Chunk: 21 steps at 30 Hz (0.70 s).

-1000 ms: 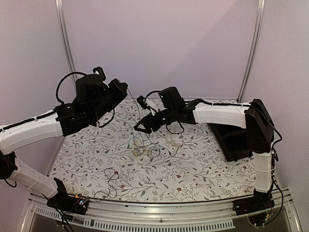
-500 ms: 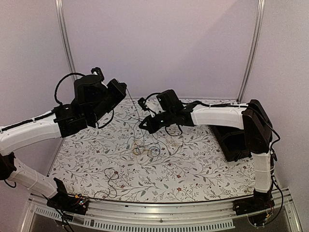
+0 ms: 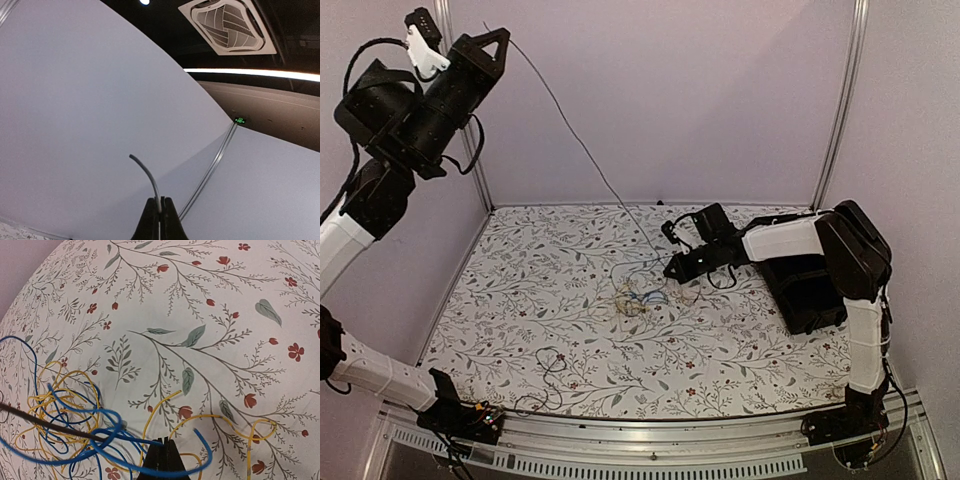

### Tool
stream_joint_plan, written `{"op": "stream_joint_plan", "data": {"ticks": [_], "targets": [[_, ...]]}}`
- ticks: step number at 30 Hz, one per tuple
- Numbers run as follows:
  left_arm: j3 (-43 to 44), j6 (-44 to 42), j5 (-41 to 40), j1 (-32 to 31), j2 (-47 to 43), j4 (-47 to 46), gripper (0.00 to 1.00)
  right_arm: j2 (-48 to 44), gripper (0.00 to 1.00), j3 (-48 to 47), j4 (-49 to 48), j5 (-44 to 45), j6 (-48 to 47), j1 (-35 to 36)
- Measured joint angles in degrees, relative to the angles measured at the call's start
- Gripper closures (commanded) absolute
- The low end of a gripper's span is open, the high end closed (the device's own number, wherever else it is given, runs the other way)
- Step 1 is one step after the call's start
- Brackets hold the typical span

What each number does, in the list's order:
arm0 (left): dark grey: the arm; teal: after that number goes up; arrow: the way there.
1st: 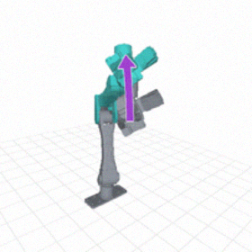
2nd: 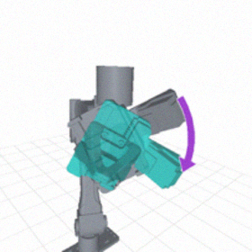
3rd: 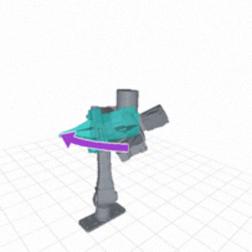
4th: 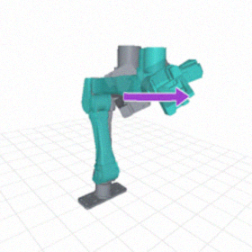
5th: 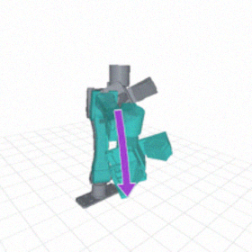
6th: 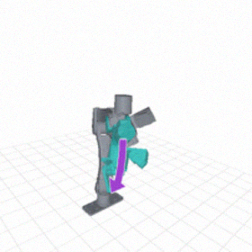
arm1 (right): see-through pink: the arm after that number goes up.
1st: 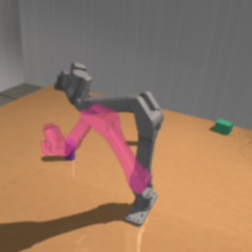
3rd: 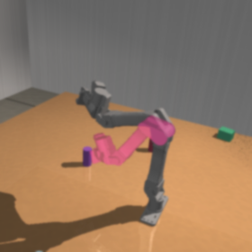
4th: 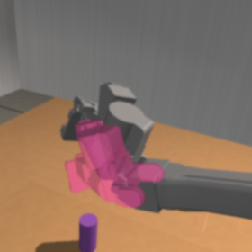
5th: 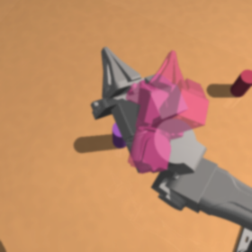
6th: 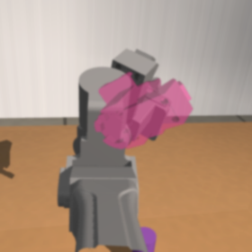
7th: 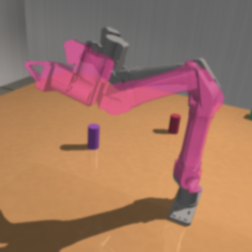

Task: Untangle the cables

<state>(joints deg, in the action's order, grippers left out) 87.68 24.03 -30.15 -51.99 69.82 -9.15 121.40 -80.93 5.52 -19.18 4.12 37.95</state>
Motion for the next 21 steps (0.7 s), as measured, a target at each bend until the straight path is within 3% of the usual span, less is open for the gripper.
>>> {"op": "stream_joint_plan", "data": {"ticks": [9,11,13,15,18,21], "targets": [[1.9,-7.7,0.1,0.0,-1.2,-3.0,1.00,2.1,1.00,0.0,1.7,-1.3,-2.1,-2.1],[1.3,-8.5,0.2,0.0,-0.1,-2.4,1.00,2.1,0.90,0.1,2.2,-1.6,-3.7,-2.0],[0.9,-9.3,0.2,0.0,1.0,-1.9,1.00,1.6,0.65,0.8,2.6,-2.4,-5.4,-2.0],[0.7,-9.8,0.4,0.0,1.6,-1.2,1.00,0.2,0.50,2.0,3.9,-3.7,-7.6,-2.1],[0.7,-10.3,0.9,0.0,1.9,-0.6,1.00,-4.2,0.38,3.8,6.4,-6.6,-12.1,-2.1],[0.4,-10.1,1.3,0.0,1.9,-0.6,1.00,-10.1,0.34,3.3,10.2,-8.7,-16.7,-2.1]]}}
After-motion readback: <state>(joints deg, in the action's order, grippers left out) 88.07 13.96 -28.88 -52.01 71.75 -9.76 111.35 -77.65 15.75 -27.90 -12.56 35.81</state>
